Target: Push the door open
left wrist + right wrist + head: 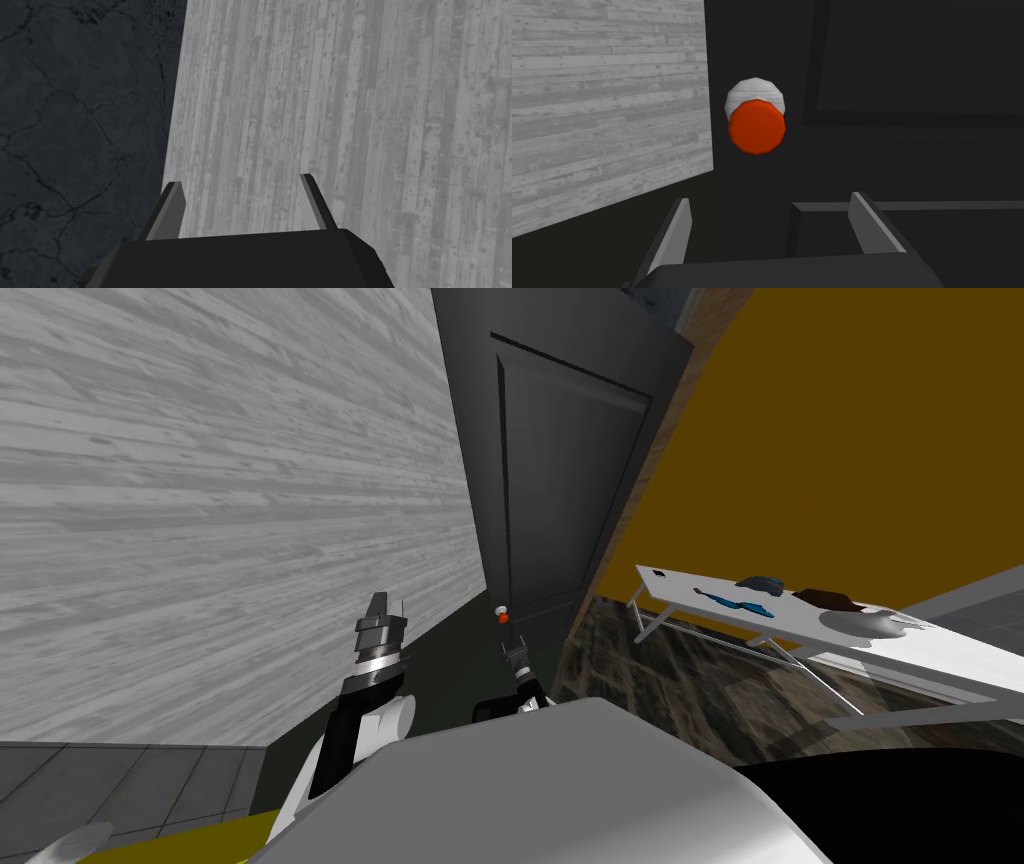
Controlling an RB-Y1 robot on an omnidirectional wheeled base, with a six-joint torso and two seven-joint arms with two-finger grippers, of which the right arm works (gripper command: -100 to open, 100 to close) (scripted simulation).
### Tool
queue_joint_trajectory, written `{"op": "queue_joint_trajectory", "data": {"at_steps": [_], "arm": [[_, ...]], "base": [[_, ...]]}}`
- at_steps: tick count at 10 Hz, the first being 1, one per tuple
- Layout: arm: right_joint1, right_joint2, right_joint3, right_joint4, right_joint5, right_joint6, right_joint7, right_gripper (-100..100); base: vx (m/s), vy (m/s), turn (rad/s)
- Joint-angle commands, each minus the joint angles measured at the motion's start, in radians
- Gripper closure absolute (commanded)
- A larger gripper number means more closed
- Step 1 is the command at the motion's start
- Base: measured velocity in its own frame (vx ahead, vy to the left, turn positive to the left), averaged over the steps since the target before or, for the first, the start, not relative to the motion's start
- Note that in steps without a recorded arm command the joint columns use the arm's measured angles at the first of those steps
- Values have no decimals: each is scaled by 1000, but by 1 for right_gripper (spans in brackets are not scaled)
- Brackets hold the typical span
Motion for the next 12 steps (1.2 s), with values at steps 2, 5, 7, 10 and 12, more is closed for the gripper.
{"op": "queue_joint_trajectory", "data": {"at_steps": [2, 5, 7, 10, 12], "arm": [[-5, -47, -5, 3, -3, 0, -3, -100], [-13, -60, -11, 7, -6, 0, -6, -100], [-19, -28, -17, 10, -9, 1, -9, -100], [-17, -21, -17, 7, -9, 1, -8, 100], [-17, -21, -17, 7, -9, 1, -8, 100]], "base": [[119, 32, 21], [208, 63, 19], [241, 55, 26], [94, 13, 12], [-29, 1, -1]]}}
